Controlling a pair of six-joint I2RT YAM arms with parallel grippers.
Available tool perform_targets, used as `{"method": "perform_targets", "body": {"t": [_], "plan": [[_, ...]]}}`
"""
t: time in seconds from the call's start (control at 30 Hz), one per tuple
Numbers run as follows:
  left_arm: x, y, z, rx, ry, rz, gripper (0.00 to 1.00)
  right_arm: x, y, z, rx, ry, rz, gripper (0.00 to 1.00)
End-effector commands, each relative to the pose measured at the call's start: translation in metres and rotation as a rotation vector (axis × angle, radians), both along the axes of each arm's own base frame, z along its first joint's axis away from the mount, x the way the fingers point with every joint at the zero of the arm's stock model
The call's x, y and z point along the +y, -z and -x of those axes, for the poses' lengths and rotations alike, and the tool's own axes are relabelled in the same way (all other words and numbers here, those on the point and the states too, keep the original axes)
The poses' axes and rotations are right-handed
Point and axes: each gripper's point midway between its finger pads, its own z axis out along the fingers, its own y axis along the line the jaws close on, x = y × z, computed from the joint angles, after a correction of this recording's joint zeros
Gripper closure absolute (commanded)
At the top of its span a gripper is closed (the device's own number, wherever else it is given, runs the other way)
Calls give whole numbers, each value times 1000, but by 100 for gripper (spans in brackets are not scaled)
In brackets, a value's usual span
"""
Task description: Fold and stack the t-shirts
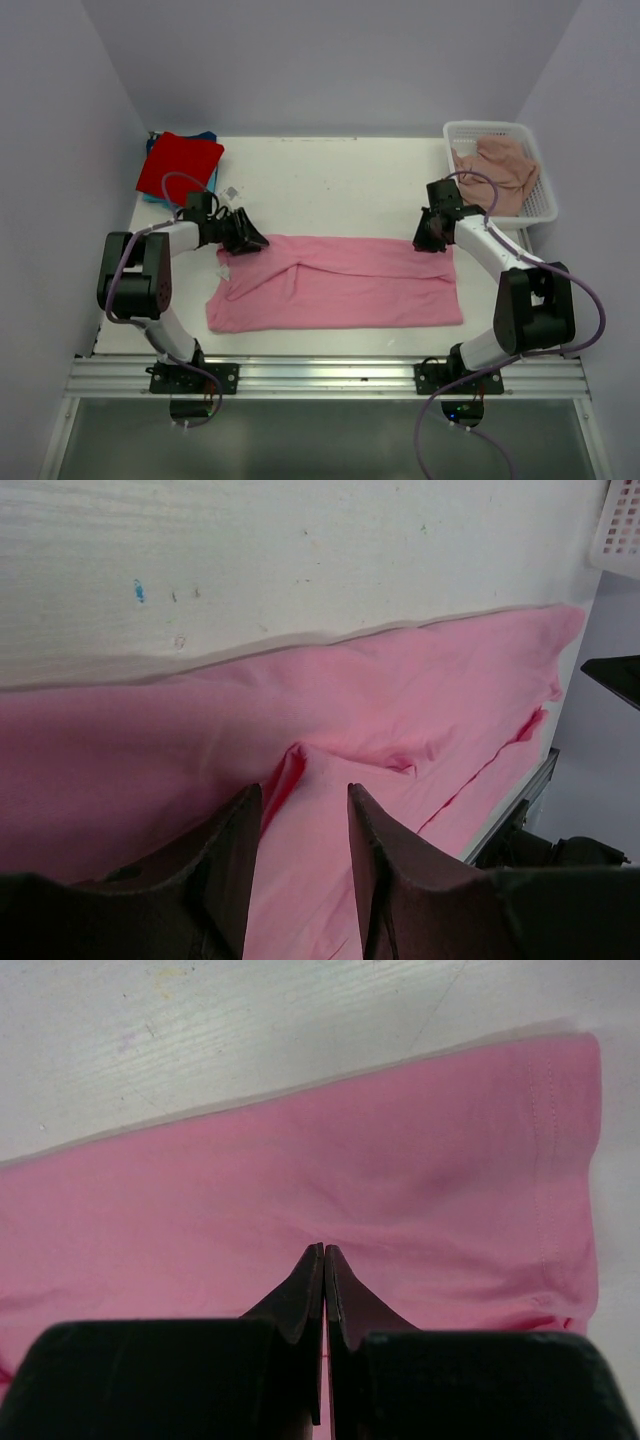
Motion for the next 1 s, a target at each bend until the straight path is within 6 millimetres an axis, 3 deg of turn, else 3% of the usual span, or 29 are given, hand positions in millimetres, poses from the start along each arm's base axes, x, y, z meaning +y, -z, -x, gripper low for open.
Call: {"method": "perform_targets", "body": {"t": [0.0,0.3,0.4,0.5,0.57,0.73,0.87,0.97], "plan": [[-14,-13,-18,-80,45,3,57,4,-11,-5,-56,-9,-15,100],[-35,-9,-18,-69,83,11,60,0,-7,0,-47,-13,3,100],[-33,-12,-17,-81,86,2,73,-1,-7,0,-47,-12,8,100],[-31,-17,-16,-94,82,-15,94,-1,-6,0,-45,-12,8,100],[-31,-19,-14,-99,87,-19,99,-1,-7,0,-50,-9,6,100],[-32,-29,-4,-104,96,-5,100,-2,-9,1,-55,-8,8,100],[-35,-51,16,-152,119,-10,100,-4,-9,6,-50,-8,21,100],[-37,-48,42,-123,136,-24,100,-5,-9,6,-52,-7,22,100]]}}
